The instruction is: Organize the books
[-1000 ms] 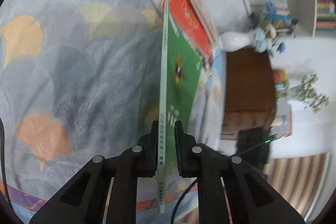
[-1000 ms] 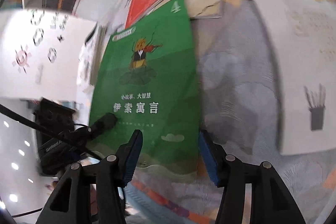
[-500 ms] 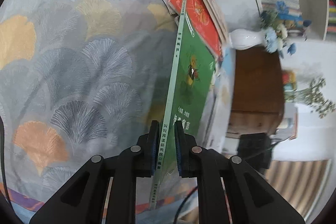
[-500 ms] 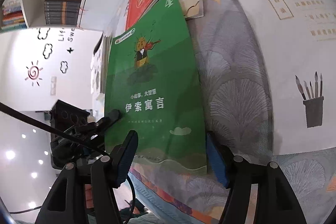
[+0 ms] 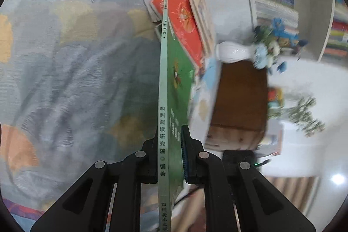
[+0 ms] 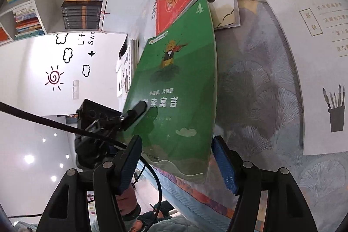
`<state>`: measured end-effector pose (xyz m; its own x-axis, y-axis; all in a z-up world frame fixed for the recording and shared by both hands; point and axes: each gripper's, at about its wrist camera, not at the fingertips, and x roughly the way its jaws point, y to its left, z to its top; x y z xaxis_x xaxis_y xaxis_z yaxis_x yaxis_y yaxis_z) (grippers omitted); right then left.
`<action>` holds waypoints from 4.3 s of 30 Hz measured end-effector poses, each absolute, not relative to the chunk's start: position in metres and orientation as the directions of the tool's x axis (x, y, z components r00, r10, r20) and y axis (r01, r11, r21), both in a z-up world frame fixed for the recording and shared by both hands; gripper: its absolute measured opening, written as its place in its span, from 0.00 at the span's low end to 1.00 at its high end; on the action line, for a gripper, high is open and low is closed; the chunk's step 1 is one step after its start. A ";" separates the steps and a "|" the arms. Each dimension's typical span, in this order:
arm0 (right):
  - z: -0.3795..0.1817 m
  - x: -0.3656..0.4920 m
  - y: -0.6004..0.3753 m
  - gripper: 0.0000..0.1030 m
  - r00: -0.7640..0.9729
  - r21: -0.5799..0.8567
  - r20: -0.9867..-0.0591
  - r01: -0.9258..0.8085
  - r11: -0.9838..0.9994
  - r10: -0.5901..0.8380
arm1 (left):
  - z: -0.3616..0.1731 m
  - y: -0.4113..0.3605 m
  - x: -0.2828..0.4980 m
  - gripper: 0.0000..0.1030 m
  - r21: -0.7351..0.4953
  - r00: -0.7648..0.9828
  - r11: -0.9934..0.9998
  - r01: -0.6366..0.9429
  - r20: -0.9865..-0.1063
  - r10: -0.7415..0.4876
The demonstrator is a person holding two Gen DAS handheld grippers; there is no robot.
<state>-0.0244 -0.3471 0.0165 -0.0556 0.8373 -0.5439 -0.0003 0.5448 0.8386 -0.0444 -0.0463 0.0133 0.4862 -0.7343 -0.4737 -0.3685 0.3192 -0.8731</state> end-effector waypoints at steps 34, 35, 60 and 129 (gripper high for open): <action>0.116 -0.067 -0.195 0.41 0.199 0.477 -0.781 -0.422 0.771 0.592 | 0.095 0.039 -0.072 0.12 -0.718 0.442 0.689 -0.097 -0.651 -0.617; 0.121 -0.068 -0.185 0.41 0.202 0.461 -0.782 -0.450 0.765 0.590 | 0.098 0.051 -0.075 0.12 -0.720 0.456 0.686 -0.099 -0.646 -0.612; 0.079 0.040 0.070 0.45 0.107 0.390 -0.842 -0.556 0.734 0.528 | 0.051 0.261 -0.025 0.23 -0.670 0.582 0.669 -0.322 -0.697 -0.418; 0.056 -0.043 -0.512 0.52 0.408 0.366 -0.880 0.260 0.894 0.242 | 0.039 -0.247 0.018 0.58 -0.535 0.151 0.817 0.216 -0.808 -0.569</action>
<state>-0.0430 -0.5122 0.0560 0.4079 0.2419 -0.8804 0.2596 0.8937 0.3658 0.0181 -0.2469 0.0386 0.1513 -0.5694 -0.8080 0.2157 0.8167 -0.5352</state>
